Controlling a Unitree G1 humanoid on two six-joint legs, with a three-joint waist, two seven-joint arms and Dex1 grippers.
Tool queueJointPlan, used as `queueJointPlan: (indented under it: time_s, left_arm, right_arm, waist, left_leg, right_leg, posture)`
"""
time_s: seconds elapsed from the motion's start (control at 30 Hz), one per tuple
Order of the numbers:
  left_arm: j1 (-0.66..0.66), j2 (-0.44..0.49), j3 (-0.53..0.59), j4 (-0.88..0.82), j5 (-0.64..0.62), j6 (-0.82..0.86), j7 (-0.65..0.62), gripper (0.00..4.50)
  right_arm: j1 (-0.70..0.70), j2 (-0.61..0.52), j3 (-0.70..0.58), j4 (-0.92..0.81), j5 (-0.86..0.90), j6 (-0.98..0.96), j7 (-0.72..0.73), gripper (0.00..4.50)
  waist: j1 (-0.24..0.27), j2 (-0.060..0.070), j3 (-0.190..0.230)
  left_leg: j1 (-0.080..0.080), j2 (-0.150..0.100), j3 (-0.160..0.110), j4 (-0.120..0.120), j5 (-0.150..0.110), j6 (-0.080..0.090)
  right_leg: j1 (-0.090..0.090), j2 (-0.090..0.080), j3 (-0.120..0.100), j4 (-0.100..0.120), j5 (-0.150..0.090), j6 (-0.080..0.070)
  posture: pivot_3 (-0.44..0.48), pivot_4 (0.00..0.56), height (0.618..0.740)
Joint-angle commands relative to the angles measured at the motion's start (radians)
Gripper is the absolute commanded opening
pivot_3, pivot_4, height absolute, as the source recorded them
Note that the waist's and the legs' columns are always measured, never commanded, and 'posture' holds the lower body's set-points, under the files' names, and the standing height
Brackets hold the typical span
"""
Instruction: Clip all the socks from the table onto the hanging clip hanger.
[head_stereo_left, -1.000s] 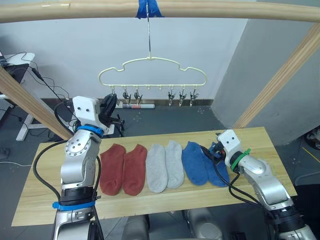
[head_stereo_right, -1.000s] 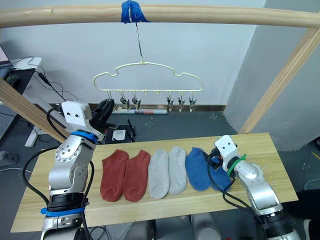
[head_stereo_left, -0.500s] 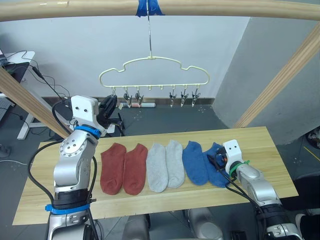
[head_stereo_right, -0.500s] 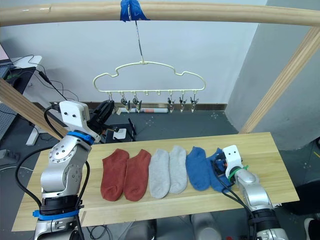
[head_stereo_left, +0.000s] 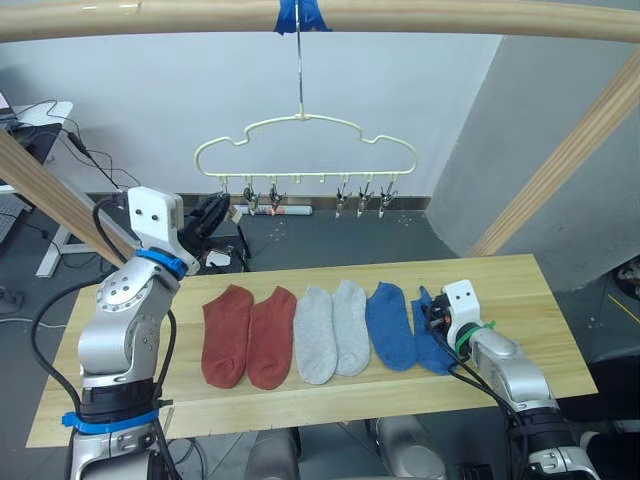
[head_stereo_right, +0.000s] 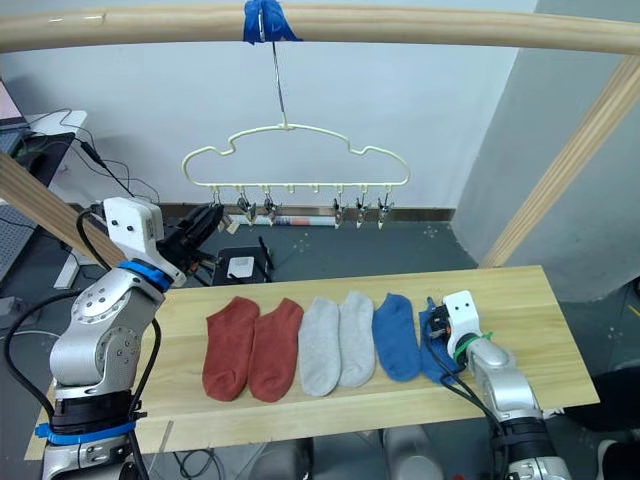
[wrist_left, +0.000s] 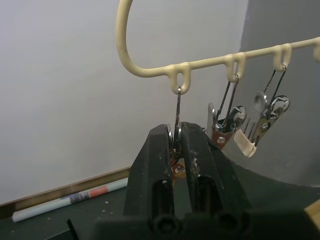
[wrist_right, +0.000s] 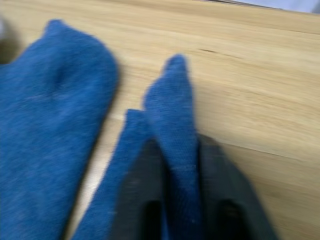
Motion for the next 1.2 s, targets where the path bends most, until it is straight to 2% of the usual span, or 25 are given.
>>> queueJointPlan:
  time_s: [0.03,0.17,0.27,0.4,0.47,0.57,0.83,1.2]
  left_arm:
    - [0.019,0.028,0.028,-0.042,-0.048,0.037,-0.034,0.00]
    - [0.007,0.046,0.036,-0.055,-0.098,0.089,-0.050,0.00]
    - [-0.015,0.060,0.045,-0.055,-0.137,0.136,-0.051,0.00]
    - [-0.035,0.073,0.048,-0.057,-0.158,0.170,-0.049,0.00]
    - [-0.040,0.073,0.048,-0.062,-0.166,0.182,-0.044,0.00]
    - [-0.035,0.064,0.043,-0.080,-0.174,0.194,-0.034,0.00]
    - [-0.009,0.050,0.042,-0.118,-0.194,0.213,-0.011,0.00]
    - [0.010,0.038,0.036,-0.129,-0.203,0.215,0.005,0.00]
  right_arm:
    - [-0.007,-0.068,0.085,-0.199,-0.040,-0.046,0.100,0.02]
    - [-0.093,-0.091,0.176,-0.337,-0.055,-0.022,0.176,0.02]
    - [-0.227,-0.045,0.272,-0.351,-0.082,-0.015,0.221,0.02]
    - [-0.392,0.060,0.364,-0.257,-0.119,-0.037,0.233,0.02]
    - [-0.452,0.122,0.386,-0.176,-0.128,-0.046,0.222,0.02]
    - [-0.523,0.211,0.412,-0.054,-0.148,-0.081,0.207,0.02]
    - [-0.618,0.360,0.396,0.148,-0.174,-0.161,0.164,0.02]
    - [-0.671,0.451,0.325,0.248,-0.160,-0.235,0.106,0.02]
  waist:
    - [0.001,0.001,0.009]
    - [0.000,0.000,0.019]
    - [0.002,-0.001,0.022]
    - [0.008,-0.001,0.022]
    - [0.012,-0.001,0.022]
    - [0.017,-0.001,0.022]
    - [0.020,-0.001,0.022]
    - [0.019,-0.001,0.022]
  left_leg:
    - [0.000,0.000,0.000,0.000,0.000,0.000]
    - [-0.001,0.001,0.001,0.000,0.000,0.000]
    - [-0.001,0.001,0.000,0.000,0.000,0.000]
    - [-0.008,0.001,-0.001,0.000,0.000,-0.001]
    - [-0.014,0.001,-0.002,0.001,0.001,-0.001]
    - [-0.015,-0.001,-0.002,0.000,0.001,-0.001]
    - [-0.015,-0.002,-0.002,0.000,0.000,-0.002]
    - [-0.015,-0.002,-0.002,0.001,0.000,-0.002]
  right_leg:
    - [0.000,0.000,0.000,0.000,0.000,0.000]
    - [-0.003,0.001,0.001,0.002,0.000,0.000]
    - [-0.003,0.001,0.000,0.002,0.000,0.000]
    - [-0.009,0.001,-0.001,0.001,0.000,0.000]
    - [-0.015,0.000,-0.002,0.004,0.003,-0.005]
    - [-0.015,-0.003,-0.004,0.004,0.004,-0.006]
    - [-0.016,-0.005,-0.004,0.004,0.004,-0.006]
    - [-0.016,-0.005,-0.005,0.006,0.004,-0.006]
  posture:
    - [-0.109,0.287,0.740]
    - [-0.105,0.290,0.740]
    - [-0.103,0.290,0.740]
    - [-0.098,0.284,0.740]
    - [-0.096,0.281,0.740]
    - [-0.091,0.277,0.740]
    - [-0.075,0.267,0.740]
    - [-0.070,0.261,0.740]
